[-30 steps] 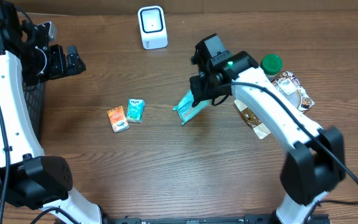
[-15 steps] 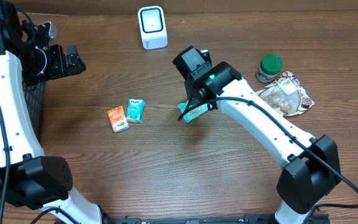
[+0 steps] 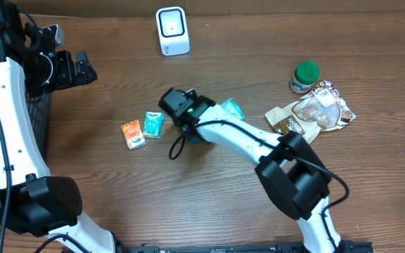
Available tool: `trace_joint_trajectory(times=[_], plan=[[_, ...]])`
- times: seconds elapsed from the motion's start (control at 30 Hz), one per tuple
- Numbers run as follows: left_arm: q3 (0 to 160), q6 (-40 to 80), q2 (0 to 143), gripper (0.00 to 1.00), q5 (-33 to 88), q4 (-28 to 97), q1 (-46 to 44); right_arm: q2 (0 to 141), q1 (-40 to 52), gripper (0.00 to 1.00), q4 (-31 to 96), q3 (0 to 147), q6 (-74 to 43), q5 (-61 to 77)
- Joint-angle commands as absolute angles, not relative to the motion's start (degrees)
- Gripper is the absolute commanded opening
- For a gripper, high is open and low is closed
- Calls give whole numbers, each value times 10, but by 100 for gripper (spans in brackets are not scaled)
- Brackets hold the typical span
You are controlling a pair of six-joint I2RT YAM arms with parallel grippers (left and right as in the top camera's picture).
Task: Scan the item barcode
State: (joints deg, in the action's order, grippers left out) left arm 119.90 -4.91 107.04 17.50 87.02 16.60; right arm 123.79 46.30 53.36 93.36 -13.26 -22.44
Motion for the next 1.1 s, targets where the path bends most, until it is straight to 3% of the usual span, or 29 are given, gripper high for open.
trace_joint_trajectory(times=[0.0,0.4,0.67,0.73,0.83,0.97,1.07], plan=[[1204,-58,1069,100,174,869,168,1247,469,46,522,938,-130,-301],[1204,-58,1069,100,174,869,168,1275,470,47,543,938,-135,-349],[1204,-58,1069,100,174,869,168,1304,459,45,543,935,-137,-290],[1204,-58,1069,100,174,869,168,1315,456,39,543,933,-137,-272],[1204,-58,1069,99,174,869,168,1328,453,18,546,928,-139,-241],[1204,-58,1069,100,174,869,168,1329,452,5,546,922,-139,-234],[1204,-58,1069,99,174,869,168,1329,453,4,546,924,-139,-234]])
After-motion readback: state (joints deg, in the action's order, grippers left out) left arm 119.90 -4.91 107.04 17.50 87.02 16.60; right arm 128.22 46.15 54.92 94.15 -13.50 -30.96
